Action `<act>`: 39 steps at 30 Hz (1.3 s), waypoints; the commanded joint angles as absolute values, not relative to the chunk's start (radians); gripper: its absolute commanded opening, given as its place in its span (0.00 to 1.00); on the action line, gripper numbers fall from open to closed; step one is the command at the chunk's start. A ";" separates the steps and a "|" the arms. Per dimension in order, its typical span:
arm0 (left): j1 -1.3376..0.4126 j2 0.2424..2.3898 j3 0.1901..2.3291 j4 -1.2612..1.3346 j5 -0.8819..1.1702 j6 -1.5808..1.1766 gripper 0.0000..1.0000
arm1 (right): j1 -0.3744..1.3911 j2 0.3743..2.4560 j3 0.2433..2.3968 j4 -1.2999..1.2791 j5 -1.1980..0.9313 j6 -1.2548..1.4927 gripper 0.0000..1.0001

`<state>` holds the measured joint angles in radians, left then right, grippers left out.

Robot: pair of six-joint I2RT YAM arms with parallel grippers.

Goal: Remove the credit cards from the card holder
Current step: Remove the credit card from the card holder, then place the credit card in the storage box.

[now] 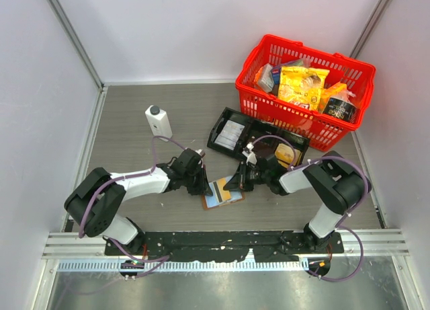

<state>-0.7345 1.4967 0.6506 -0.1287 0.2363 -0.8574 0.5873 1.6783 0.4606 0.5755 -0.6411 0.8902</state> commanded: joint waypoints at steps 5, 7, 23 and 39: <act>-0.733 1.546 0.586 -0.222 0.143 -0.833 0.00 | 0.549 1.514 0.443 0.425 -0.562 0.802 0.02; -0.733 1.543 0.586 -0.222 0.140 -0.834 0.00 | 0.537 1.444 0.459 0.309 -0.519 0.734 0.01; -0.719 1.391 0.741 -0.347 0.020 -0.873 0.39 | 0.543 1.042 0.920 -0.666 -0.007 0.370 0.01; -0.617 1.210 1.009 -0.417 0.231 -1.069 0.91 | 1.125 1.115 1.052 -0.591 0.684 0.010 0.01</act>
